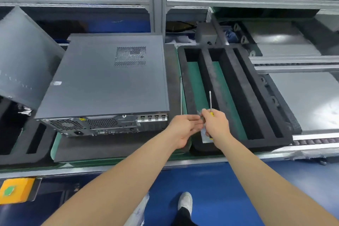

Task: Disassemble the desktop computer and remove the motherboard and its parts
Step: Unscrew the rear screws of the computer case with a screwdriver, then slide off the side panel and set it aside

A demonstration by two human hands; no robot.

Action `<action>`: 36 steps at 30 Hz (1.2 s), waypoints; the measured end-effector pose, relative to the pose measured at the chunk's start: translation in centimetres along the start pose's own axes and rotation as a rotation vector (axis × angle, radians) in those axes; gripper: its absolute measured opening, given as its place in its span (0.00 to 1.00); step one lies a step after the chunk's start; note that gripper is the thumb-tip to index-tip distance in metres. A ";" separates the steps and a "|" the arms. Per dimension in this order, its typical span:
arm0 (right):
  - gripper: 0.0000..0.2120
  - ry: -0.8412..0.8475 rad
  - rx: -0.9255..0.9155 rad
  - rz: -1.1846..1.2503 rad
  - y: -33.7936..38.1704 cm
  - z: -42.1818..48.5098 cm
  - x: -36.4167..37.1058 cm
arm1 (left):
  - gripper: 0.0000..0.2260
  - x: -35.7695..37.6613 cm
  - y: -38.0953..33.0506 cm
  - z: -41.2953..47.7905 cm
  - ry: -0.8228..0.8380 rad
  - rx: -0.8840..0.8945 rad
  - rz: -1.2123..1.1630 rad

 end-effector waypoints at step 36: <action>0.14 0.298 0.007 0.196 5.4 9.5 -1.5 | 0.16 5.5 -9.4 11.5 -0.367 0.109 0.684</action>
Point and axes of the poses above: each hand's wrist, its own z-axis towards the middle knuckle, its own x-axis out of the palm, y = z × x, the point moved 1 cm from there along z, towards the middle knuckle, and after that the axes turned 15 degrees about y, right-handed, at the moved point
